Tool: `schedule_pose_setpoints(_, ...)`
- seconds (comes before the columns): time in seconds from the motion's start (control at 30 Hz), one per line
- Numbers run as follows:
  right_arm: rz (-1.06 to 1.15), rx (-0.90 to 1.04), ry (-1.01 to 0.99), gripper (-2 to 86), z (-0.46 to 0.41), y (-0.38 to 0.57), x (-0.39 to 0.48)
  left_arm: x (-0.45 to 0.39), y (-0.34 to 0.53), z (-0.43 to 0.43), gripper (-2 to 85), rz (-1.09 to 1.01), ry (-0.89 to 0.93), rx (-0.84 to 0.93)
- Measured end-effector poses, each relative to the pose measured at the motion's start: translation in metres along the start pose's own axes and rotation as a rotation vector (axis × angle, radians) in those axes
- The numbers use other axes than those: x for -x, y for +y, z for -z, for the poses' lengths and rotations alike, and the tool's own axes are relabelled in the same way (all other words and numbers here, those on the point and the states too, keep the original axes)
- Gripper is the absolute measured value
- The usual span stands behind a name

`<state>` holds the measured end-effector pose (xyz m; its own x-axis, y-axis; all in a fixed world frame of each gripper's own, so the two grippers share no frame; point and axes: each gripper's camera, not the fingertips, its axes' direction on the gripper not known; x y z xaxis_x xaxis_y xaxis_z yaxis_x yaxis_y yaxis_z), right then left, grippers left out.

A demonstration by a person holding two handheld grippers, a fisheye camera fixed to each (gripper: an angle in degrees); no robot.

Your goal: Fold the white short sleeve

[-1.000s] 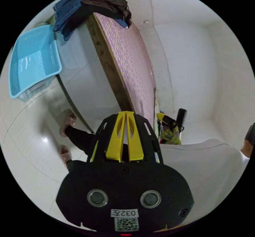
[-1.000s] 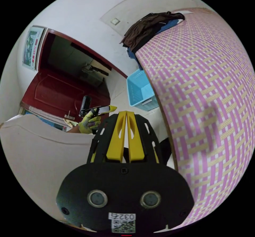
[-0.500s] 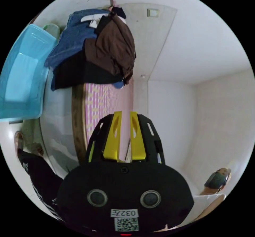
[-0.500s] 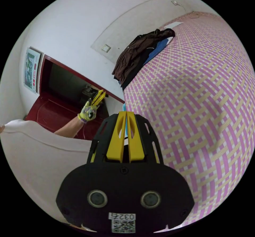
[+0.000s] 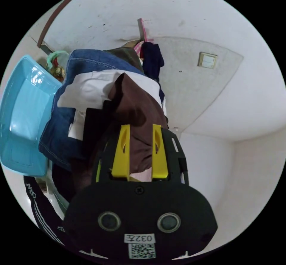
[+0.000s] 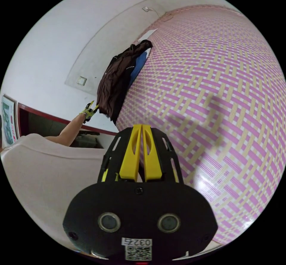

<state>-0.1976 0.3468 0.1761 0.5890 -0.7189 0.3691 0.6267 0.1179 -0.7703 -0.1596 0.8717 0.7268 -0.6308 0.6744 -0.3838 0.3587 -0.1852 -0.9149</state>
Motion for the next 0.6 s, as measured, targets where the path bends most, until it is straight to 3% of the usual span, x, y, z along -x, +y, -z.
schedule_pose_setpoints(0.17,0.016,-0.018,0.015,-1.0,-0.008,-0.011,0.023,0.006,0.002,-0.02,2.0,0.069,0.105,-0.105)
schedule_pose_setpoints(0.3,0.032,-0.035,0.018,-1.0,-0.002,-0.01,0.025,-0.033,0.034,-0.035,1.4,-0.131,0.274,-0.156)
schedule_pose_setpoints(0.4,0.03,-0.053,0.005,-1.0,0.007,-0.002,0.016,-0.088,0.097,-0.083,0.3,-0.37,0.385,-0.002)
schedule_pose_setpoints(0.47,0.027,-0.078,-0.008,-1.0,0.02,0.008,0.005,-0.131,0.185,-0.143,-0.4,-0.554,0.42,0.221)
schedule_pose_setpoints(0.6,0.02,-0.147,-0.011,-1.0,0.05,0.027,-0.013,-0.159,0.356,-0.241,-1.2,-0.699,0.466,0.603)
